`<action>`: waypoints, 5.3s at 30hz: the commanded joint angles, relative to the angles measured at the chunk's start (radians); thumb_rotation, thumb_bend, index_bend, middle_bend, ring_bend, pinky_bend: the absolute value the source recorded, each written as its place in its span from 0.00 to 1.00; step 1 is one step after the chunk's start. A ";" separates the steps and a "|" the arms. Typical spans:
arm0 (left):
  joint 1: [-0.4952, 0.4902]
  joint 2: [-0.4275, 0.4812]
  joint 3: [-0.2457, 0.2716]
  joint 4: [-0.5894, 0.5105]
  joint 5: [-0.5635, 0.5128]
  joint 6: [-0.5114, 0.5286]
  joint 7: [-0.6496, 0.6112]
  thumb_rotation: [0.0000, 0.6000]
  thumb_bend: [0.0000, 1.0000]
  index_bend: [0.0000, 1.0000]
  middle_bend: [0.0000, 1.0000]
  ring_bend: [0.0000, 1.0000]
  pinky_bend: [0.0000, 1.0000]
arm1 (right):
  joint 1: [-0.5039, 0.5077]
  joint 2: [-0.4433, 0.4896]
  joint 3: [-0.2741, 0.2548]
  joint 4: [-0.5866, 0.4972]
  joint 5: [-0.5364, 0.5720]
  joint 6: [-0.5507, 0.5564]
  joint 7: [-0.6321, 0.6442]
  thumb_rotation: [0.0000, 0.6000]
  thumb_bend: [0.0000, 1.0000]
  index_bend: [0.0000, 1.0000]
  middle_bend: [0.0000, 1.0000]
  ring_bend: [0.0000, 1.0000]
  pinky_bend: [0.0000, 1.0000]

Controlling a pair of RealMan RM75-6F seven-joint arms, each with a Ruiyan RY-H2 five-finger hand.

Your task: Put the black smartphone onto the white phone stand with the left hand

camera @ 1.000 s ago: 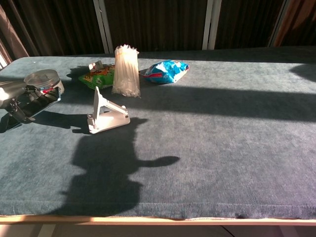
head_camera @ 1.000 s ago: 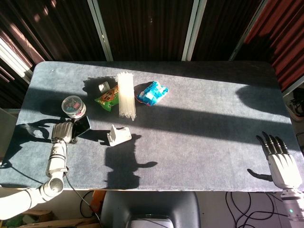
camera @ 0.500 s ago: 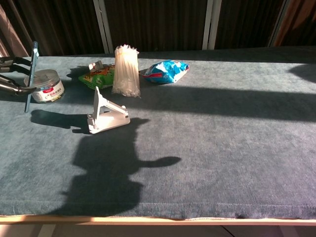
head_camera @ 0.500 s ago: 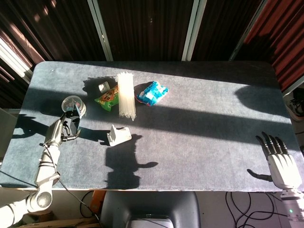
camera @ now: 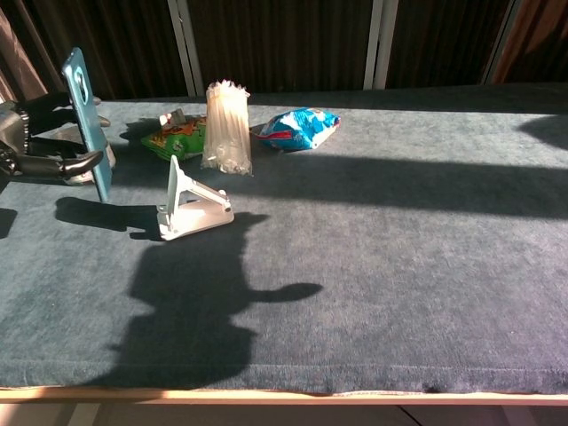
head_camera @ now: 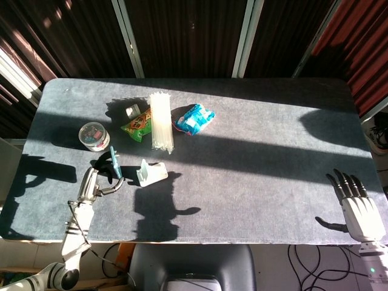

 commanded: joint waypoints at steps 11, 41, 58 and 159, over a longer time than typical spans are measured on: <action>-0.016 -0.198 -0.021 0.142 -0.011 0.080 0.031 1.00 0.48 0.86 1.00 0.70 0.23 | 0.002 0.000 -0.004 0.001 -0.005 -0.004 -0.004 1.00 0.18 0.00 0.00 0.00 0.00; -0.100 -0.338 -0.029 0.335 -0.015 -0.006 -0.019 1.00 0.48 0.86 1.00 0.68 0.20 | 0.001 0.005 -0.003 0.003 0.001 -0.005 0.006 1.00 0.18 0.00 0.00 0.00 0.00; -0.106 -0.378 -0.061 0.393 -0.046 -0.020 -0.115 1.00 0.49 0.85 1.00 0.68 0.20 | 0.000 0.007 -0.003 0.003 0.001 -0.003 0.009 1.00 0.18 0.00 0.00 0.00 0.00; -0.086 -0.328 0.053 0.453 0.113 0.094 -0.232 1.00 0.28 0.00 0.00 0.00 0.00 | -0.014 0.022 -0.006 0.000 -0.008 0.015 0.026 1.00 0.18 0.00 0.00 0.00 0.00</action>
